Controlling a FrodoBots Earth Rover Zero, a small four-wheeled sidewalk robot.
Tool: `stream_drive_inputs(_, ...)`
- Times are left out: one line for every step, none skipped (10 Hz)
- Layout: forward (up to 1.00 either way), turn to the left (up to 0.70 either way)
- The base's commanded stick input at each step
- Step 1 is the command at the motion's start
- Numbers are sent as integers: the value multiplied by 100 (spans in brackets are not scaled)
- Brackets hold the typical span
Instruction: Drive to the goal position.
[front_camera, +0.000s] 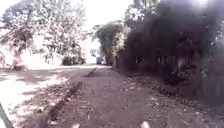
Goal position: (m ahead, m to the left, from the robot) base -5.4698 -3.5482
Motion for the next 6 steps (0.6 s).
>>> stream_drive_inputs(68,0)
stream_drive_inputs(68,0)
stream_drive_inputs(68,0)
stream_drive_inputs(68,0)
stream_drive_inputs(68,0)
stream_drive_inputs(68,0)
